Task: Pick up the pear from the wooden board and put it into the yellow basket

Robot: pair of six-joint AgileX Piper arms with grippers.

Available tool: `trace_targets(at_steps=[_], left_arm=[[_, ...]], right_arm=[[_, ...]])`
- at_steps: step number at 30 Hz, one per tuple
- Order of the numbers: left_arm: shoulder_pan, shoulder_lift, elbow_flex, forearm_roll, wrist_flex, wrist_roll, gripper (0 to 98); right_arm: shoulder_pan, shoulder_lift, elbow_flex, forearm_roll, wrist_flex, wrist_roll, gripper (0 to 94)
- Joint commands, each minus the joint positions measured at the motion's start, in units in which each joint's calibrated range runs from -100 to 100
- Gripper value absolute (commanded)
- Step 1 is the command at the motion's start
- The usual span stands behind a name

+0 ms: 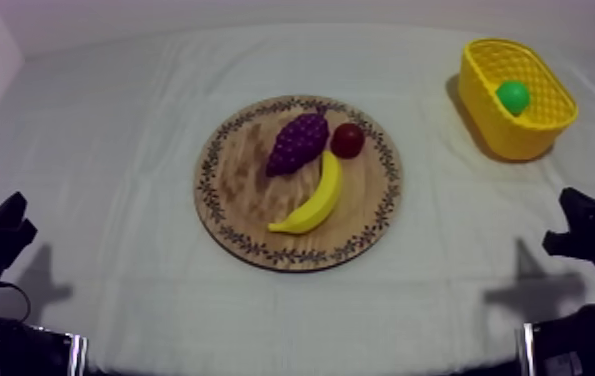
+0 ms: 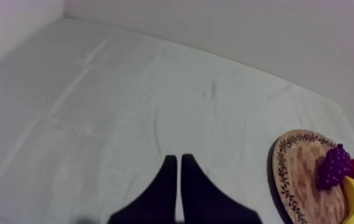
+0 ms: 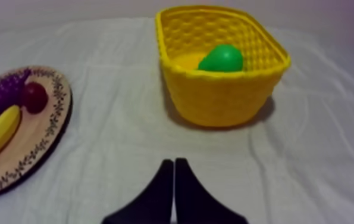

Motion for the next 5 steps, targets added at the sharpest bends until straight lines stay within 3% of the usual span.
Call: trace_targets(at_steps=[1, 5], left_arm=[[0.0, 0.0, -0.1, -0.01, 0.0, 0.0, 0.1], [0.0, 0.0, -0.1, -0.01, 0.0, 0.0, 0.1]], right_arm=[[-0.3, -0.2, 0.1, 0.1, 0.3, 2.5, 0.4], [-1.5, -0.5, 0.1, 0.1, 0.4, 2.1, 0.4]])
